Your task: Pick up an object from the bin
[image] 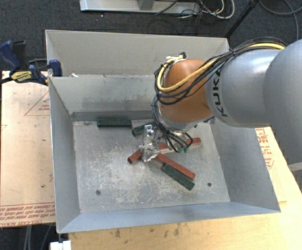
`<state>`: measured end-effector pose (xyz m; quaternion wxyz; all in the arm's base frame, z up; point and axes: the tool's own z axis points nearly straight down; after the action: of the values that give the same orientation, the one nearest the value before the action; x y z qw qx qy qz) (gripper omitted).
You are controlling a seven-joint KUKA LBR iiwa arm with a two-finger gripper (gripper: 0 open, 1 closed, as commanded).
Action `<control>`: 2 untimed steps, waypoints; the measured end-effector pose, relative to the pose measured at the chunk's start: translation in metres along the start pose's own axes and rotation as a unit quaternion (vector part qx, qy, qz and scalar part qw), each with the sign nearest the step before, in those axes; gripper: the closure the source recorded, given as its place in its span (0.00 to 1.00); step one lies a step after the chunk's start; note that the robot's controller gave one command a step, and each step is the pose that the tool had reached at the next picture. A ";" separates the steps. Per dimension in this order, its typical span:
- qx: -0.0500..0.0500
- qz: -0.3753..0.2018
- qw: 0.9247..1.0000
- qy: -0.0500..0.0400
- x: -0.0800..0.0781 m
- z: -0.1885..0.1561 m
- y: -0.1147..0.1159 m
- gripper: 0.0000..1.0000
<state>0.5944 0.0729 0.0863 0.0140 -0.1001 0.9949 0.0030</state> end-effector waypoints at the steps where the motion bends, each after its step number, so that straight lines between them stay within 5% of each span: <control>1: 0.000 0.000 1.000 0.000 0.000 0.000 0.000 1.00; 2: 0.001 -0.005 1.000 0.014 -0.005 -0.077 -0.012 0.00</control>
Offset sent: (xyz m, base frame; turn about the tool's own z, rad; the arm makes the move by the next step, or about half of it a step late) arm 0.0125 -0.0160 0.1245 -0.0159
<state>0.5999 0.0619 0.1635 0.0001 -0.1048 0.9945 0.0006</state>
